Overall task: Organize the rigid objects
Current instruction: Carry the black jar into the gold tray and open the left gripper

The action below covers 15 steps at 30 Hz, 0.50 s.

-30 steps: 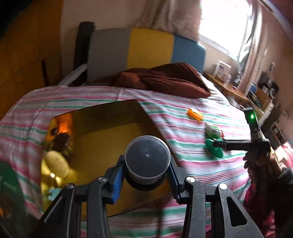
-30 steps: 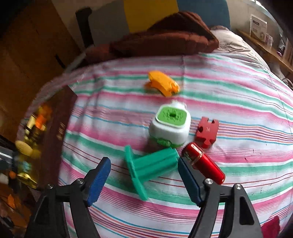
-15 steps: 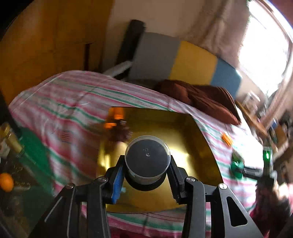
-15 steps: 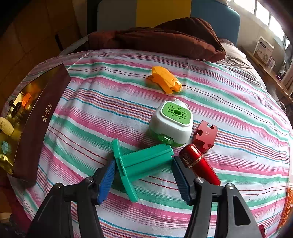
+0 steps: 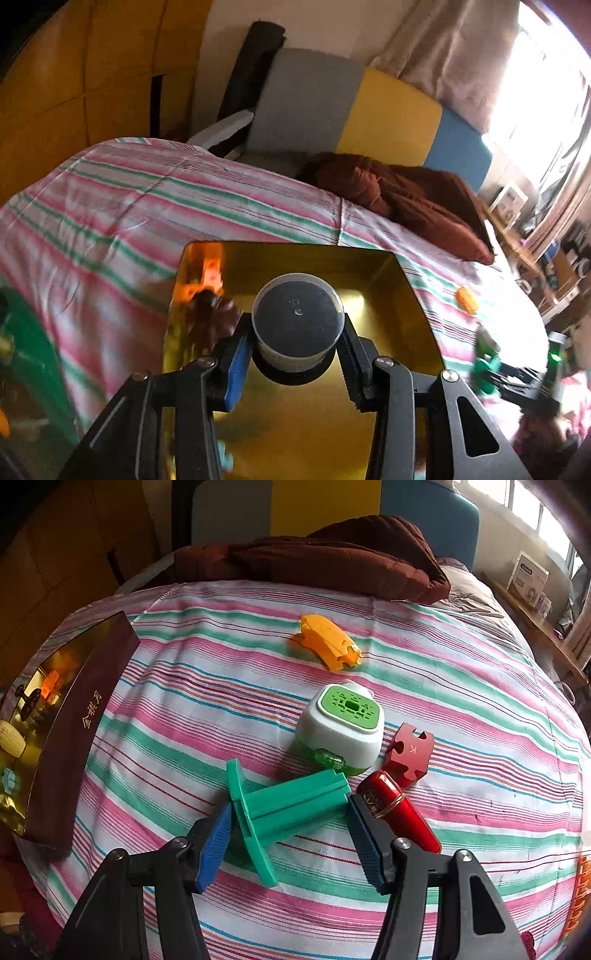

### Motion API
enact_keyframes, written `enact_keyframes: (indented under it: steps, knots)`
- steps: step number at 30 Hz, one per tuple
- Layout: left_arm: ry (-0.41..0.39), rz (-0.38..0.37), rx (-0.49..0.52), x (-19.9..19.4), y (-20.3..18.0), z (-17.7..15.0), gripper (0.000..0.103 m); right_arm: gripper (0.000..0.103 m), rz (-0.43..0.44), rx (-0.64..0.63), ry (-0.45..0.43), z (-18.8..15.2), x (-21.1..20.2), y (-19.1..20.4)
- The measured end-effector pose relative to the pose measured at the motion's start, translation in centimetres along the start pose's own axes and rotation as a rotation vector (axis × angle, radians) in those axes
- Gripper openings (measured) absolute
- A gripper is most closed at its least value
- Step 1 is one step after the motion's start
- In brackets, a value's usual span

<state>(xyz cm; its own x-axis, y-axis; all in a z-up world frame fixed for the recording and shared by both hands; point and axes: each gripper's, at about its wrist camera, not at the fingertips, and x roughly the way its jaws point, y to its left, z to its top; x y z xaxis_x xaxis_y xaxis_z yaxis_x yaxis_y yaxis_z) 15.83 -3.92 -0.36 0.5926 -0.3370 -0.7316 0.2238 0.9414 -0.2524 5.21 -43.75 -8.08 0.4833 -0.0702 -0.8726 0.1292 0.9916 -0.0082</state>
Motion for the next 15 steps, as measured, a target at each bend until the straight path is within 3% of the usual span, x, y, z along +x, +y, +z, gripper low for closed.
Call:
enact_keyframes:
  steps: [8, 15]
  knots:
    - [0.054, 0.101, 0.09, 7.5, -0.7, 3.5, 0.044, 0.062, 0.001, -0.008, -0.005, 0.0, 0.1, 0.2]
    - [0.129, 0.216, 0.103, 12.3, 0.8, 3.8, 0.045, 0.062, 0.005, -0.022, -0.008, 0.0, 0.0, 0.4]
